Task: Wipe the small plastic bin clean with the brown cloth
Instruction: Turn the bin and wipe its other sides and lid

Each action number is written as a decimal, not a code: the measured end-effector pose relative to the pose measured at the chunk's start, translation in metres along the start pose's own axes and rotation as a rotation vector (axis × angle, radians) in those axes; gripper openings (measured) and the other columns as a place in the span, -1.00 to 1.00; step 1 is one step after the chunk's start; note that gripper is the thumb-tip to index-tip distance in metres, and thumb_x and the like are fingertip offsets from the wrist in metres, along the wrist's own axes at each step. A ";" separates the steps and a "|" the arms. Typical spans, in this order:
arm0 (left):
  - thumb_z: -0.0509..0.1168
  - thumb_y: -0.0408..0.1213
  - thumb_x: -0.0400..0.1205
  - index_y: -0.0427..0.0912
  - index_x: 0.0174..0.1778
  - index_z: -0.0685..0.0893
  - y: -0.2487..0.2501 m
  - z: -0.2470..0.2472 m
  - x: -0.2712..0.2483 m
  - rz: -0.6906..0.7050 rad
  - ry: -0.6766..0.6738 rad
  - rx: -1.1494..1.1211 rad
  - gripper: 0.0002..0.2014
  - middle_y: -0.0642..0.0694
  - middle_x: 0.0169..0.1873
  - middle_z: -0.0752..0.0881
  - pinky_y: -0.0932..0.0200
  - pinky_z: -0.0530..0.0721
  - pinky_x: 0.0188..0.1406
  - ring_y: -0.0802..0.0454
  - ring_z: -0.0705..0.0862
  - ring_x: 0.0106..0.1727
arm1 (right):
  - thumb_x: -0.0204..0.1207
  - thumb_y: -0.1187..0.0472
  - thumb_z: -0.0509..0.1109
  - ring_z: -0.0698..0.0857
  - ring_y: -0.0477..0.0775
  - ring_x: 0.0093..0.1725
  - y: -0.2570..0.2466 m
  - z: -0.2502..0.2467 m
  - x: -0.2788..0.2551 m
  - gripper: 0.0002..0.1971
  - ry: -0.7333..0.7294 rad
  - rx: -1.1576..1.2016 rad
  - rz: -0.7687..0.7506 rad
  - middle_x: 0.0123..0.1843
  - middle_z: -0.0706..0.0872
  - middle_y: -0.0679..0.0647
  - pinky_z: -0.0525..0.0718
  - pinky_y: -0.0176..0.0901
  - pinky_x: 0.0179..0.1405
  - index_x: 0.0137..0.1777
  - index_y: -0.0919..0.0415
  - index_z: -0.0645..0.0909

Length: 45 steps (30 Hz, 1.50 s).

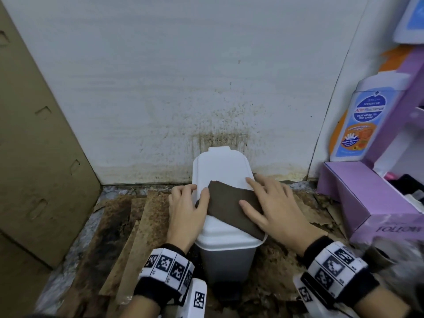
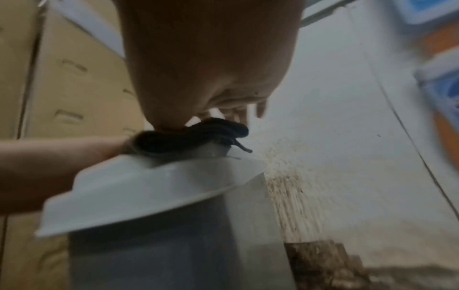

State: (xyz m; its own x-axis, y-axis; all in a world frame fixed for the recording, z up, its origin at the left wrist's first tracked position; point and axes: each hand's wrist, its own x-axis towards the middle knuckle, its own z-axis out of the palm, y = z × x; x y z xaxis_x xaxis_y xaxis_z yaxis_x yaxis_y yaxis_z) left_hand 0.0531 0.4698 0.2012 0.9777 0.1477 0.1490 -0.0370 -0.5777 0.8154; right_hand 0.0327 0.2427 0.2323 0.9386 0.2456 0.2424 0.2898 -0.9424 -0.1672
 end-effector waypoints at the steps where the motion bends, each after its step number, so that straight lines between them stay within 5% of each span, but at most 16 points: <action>1: 0.20 0.13 0.74 -0.04 0.48 0.56 0.003 0.002 0.000 0.011 0.016 0.033 -0.54 -0.03 0.33 0.45 -0.09 0.41 0.54 -0.01 0.37 0.46 | 0.70 -0.42 0.01 0.31 0.11 0.66 0.000 0.001 -0.006 -0.27 -0.020 0.076 0.137 0.64 0.40 0.03 0.25 0.13 0.63 0.75 -0.02 0.23; 6: 0.24 0.17 0.70 0.00 0.45 0.59 0.019 0.008 -0.003 0.069 0.080 0.267 -0.53 -0.03 0.20 0.56 -0.09 0.45 0.43 -0.06 0.49 0.35 | 0.61 -0.47 0.16 0.61 0.15 0.31 -0.013 0.007 -0.028 -0.32 -0.015 0.418 0.485 0.25 0.65 0.05 0.58 0.05 0.20 0.43 0.06 0.54; 11: 0.22 0.19 0.70 -0.01 0.24 0.59 0.034 0.005 -0.009 0.082 0.061 0.446 -0.62 -0.02 0.10 0.65 -0.09 0.44 0.30 -0.10 0.55 0.27 | 0.58 -0.43 0.28 0.63 0.01 -0.14 -0.019 0.008 -0.036 -0.49 0.124 0.471 0.515 -0.16 0.65 0.00 0.41 -0.13 -0.36 -0.17 0.04 0.51; 19: 0.18 0.17 0.72 -0.04 -0.27 0.42 0.042 -0.003 -0.016 -0.019 -0.030 0.487 -0.61 -0.10 -0.11 0.60 -0.15 0.52 0.16 -0.20 0.57 0.13 | 0.58 -0.25 0.46 0.67 -0.23 -0.28 -0.014 0.005 -0.027 -0.61 0.173 0.741 0.520 -0.34 0.69 -0.13 0.48 -0.40 -0.43 -0.19 0.08 0.62; 24: 0.11 0.10 0.78 -0.10 -0.04 0.50 0.046 0.001 -0.028 0.006 0.009 0.523 -0.68 -0.11 0.01 0.61 -0.07 0.48 0.18 -0.16 0.55 0.16 | 0.61 -0.32 0.38 0.60 -0.17 -0.41 -0.012 0.007 -0.026 -0.46 0.141 0.690 0.525 -0.48 0.59 -0.13 0.44 -0.22 -0.43 -0.39 0.09 0.48; 26: 0.05 0.09 0.80 -0.12 0.07 0.48 0.050 0.003 -0.033 0.040 0.047 0.566 -0.68 -0.13 0.04 0.65 -0.07 0.53 0.17 -0.17 0.59 0.14 | 0.65 -0.32 0.31 0.68 -0.21 -0.33 -0.009 0.010 -0.025 -0.52 0.121 0.682 0.468 -0.37 0.72 -0.14 0.63 -0.17 -0.33 -0.28 0.06 0.62; 30: 0.09 0.00 0.81 -0.06 0.01 0.32 0.055 0.003 -0.036 0.129 0.065 0.377 -0.78 -0.04 -0.24 0.67 -0.15 0.56 0.08 -0.18 0.70 -0.12 | 0.72 -0.27 0.24 0.77 -0.24 -0.11 -0.002 0.011 -0.025 -0.59 0.119 0.697 0.370 -0.11 0.83 -0.15 0.79 -0.06 -0.07 0.01 0.03 0.73; 34: 0.21 0.01 0.79 -0.14 0.21 0.42 0.059 0.002 -0.036 0.106 0.053 0.183 -0.71 -0.09 -0.14 0.78 -0.29 0.65 0.15 -0.21 0.77 0.01 | 0.76 -0.20 0.23 0.74 -0.23 -0.23 0.003 -0.003 -0.029 -0.62 0.125 0.701 0.312 -0.20 0.78 -0.09 0.70 -0.24 -0.31 -0.04 0.09 0.65; 36: 0.23 0.08 0.77 -0.15 0.15 0.54 0.063 0.003 -0.035 0.080 0.020 0.174 -0.67 -0.08 -0.10 0.79 -0.28 0.64 0.18 -0.19 0.76 0.06 | 0.77 -0.15 0.25 0.71 -0.27 -0.27 0.006 -0.016 -0.032 -0.64 0.143 0.679 0.290 -0.26 0.73 -0.09 0.59 -0.35 -0.40 -0.11 0.09 0.61; 39: 0.18 0.11 0.77 -0.13 -0.12 0.57 0.077 0.007 -0.037 0.083 0.005 0.132 -0.63 -0.06 -0.28 0.70 -0.16 0.64 -0.08 -0.15 0.71 -0.14 | 0.79 -0.07 0.26 0.63 -0.38 -0.36 0.014 -0.038 -0.038 -0.64 0.169 0.648 0.277 -0.35 0.59 -0.13 0.49 -0.43 -0.43 -0.25 0.03 0.46; 41: 0.14 0.07 0.80 -0.15 -0.12 0.53 0.090 0.010 -0.040 0.089 -0.005 0.075 -0.64 -0.08 -0.30 0.66 -0.03 0.55 -0.30 -0.06 0.67 -0.23 | 0.79 -0.08 0.23 0.66 -0.32 -0.34 0.021 -0.052 -0.042 -0.65 0.134 0.628 0.265 -0.32 0.62 -0.11 0.50 -0.42 -0.41 -0.25 0.00 0.44; 43: 0.12 0.04 0.82 -0.14 -0.06 0.51 0.105 0.014 -0.044 0.096 -0.039 0.019 -0.68 -0.08 -0.24 0.67 0.04 0.53 -0.34 0.03 0.66 -0.23 | 0.78 -0.15 0.22 0.71 -0.16 -0.34 0.032 -0.068 -0.048 -0.66 0.110 0.588 0.258 -0.30 0.67 -0.08 0.52 -0.36 -0.41 -0.21 -0.02 0.47; 45: 0.11 0.04 0.82 -0.13 -0.01 0.50 0.122 0.021 -0.049 0.121 -0.085 -0.036 -0.70 -0.11 -0.20 0.69 0.02 0.58 -0.29 0.01 0.68 -0.21 | 0.77 -0.17 0.22 0.66 -0.24 -0.41 0.047 -0.089 -0.057 -0.64 0.098 0.545 0.265 -0.37 0.62 -0.10 0.49 -0.34 -0.43 -0.23 -0.03 0.46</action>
State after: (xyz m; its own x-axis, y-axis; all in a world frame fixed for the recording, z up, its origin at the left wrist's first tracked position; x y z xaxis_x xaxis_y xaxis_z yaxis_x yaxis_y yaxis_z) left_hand 0.0048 0.3756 0.2814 0.9796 0.0093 0.2009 -0.1617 -0.5576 0.8142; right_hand -0.0243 0.1643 0.2960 0.9778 -0.0278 0.2076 0.1267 -0.7106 -0.6921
